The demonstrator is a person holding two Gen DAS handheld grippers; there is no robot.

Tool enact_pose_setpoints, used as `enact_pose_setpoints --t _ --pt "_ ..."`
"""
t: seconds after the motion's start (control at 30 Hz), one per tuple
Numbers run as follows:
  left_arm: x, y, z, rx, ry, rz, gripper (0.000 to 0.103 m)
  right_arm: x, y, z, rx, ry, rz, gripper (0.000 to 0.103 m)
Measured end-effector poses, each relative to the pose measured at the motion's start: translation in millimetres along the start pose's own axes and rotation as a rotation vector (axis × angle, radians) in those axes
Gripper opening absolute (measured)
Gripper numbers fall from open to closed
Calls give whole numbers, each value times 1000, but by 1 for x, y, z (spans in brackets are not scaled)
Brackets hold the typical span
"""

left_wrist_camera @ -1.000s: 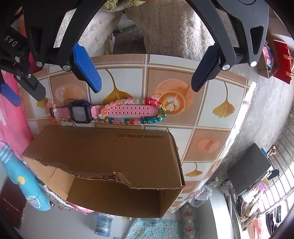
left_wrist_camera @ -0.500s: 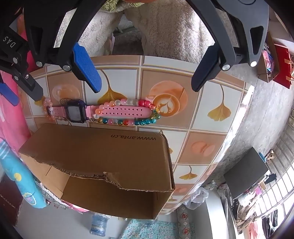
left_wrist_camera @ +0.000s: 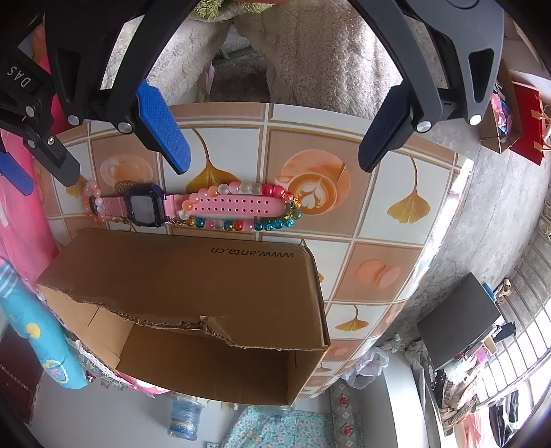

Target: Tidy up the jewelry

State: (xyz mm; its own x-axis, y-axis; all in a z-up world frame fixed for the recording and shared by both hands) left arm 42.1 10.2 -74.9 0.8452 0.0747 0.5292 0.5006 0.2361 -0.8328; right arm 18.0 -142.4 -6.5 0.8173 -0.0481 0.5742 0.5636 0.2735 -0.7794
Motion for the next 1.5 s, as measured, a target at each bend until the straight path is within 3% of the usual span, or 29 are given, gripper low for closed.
enact_pose_setpoints --t 1.13,1.5 --pt "1 6 1 6 -7 7 94 3 2 2 1 -2 5 97" --pt "0 12 21 5 -32 -9 94 7 1 6 15 -17 -14 97"
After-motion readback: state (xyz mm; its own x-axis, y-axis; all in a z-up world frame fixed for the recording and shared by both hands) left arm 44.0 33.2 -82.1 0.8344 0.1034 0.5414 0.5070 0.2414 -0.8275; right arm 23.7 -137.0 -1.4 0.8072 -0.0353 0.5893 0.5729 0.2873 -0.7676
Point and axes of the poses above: each gripper's, at about its wrist camera, not at the fingertips, and y roughly the way its jaws point, z to its left, x to its top, the point moved 9 cm from there along y, roughly the way its jaws point, and after that the axes turned 12 degrees about x, right-handed, at the moved point
